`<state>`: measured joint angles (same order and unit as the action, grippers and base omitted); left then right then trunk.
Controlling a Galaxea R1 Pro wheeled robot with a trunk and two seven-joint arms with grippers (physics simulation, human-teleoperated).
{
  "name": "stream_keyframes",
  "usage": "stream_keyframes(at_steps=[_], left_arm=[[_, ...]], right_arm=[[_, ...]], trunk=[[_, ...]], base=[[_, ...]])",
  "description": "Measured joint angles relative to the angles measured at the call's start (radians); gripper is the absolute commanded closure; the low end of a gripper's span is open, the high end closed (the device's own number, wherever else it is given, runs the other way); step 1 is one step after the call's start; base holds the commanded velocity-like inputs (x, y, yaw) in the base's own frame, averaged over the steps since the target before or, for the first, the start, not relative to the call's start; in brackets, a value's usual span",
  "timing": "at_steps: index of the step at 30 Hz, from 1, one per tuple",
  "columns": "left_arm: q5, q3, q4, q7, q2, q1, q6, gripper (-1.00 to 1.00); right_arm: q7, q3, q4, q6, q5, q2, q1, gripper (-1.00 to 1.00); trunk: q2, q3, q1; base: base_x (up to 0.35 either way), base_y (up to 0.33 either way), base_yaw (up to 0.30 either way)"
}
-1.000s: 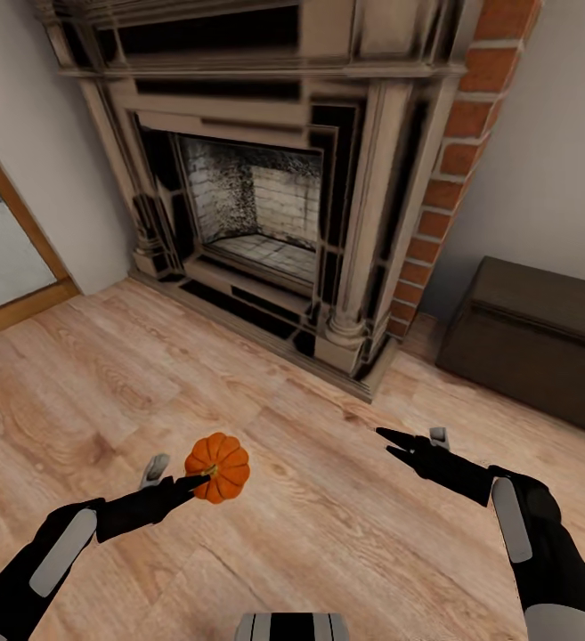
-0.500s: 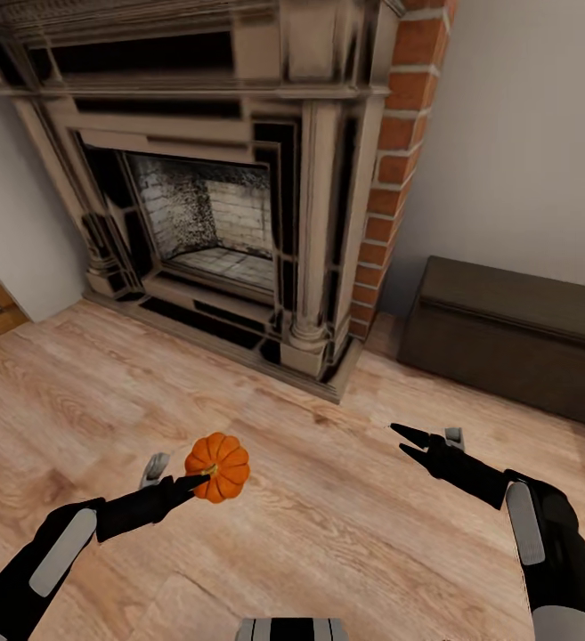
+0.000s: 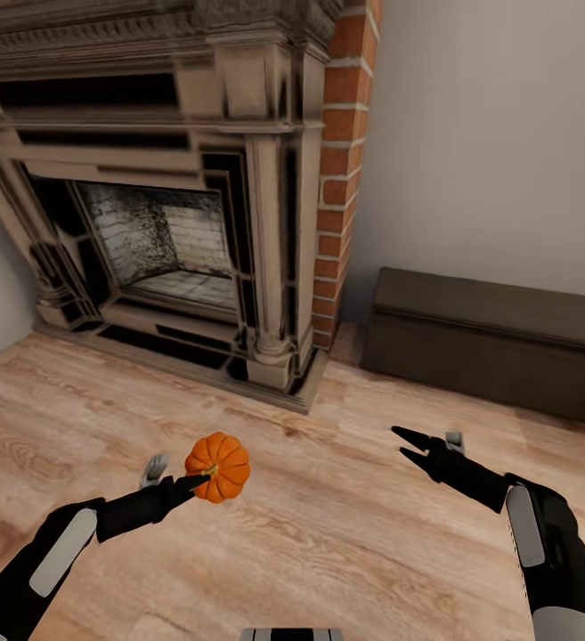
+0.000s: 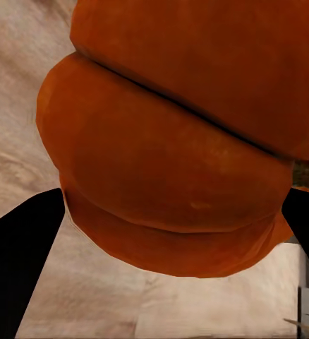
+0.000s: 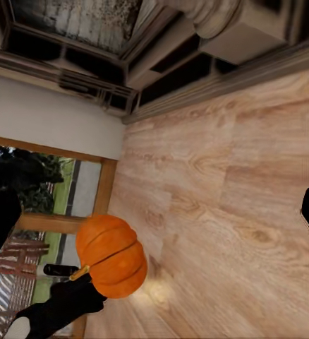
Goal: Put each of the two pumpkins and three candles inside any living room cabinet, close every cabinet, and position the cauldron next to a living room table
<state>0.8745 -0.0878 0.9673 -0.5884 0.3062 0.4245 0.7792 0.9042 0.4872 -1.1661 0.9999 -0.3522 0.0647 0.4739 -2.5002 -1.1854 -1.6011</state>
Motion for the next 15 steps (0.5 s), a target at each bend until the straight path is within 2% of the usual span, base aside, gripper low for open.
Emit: stream_keyframes(at_steps=[2, 15], left_arm=[[0.000, 0.000, 0.000, 0.000, 0.000, 0.000, 0.000, 1.00], [0.000, 0.000, 0.000, 0.001, 0.000, 0.000, 0.000, 1.00]], right_arm=[[0.000, 0.000, 0.002, 0.000, 0.000, 0.000, 0.000, -1.00], [0.000, 0.001, 0.005, 0.000, 0.000, 0.000, 0.000, -1.00]], trunk=[[0.001, 0.008, 0.001], [0.091, 0.048, 0.051]], base=[[0.000, 0.000, -0.280], [0.000, 0.000, -0.280]])
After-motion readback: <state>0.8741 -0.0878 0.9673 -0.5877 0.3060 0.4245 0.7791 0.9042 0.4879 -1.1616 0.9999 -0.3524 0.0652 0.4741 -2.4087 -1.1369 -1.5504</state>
